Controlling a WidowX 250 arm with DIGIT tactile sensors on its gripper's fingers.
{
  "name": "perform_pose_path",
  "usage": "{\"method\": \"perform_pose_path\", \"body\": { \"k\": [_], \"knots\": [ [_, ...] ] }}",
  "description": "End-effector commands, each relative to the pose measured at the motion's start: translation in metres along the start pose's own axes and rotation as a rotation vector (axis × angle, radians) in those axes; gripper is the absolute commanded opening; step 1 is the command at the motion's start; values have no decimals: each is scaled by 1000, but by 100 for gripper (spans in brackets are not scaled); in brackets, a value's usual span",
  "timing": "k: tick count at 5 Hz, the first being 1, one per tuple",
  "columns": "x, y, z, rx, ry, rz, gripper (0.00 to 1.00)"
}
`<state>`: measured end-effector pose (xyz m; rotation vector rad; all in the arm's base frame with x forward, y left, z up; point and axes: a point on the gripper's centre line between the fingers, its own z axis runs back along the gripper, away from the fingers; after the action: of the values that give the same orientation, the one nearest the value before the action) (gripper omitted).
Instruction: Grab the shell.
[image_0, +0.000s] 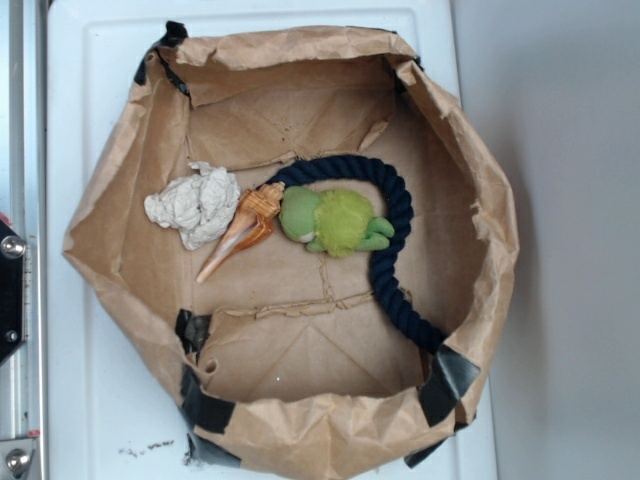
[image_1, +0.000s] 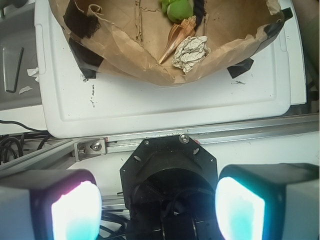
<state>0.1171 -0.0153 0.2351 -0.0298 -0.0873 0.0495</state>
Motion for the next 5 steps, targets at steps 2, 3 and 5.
{"method": "perform_pose_path", "body": {
  "k": [2, 3, 5],
  "knots": [
    [19, -9, 2, -17, -14, 55, 100],
    [44, -16, -2, -23, -37, 132, 100],
    [101, -17, -20, -24, -65, 106, 100]
  ]
}}
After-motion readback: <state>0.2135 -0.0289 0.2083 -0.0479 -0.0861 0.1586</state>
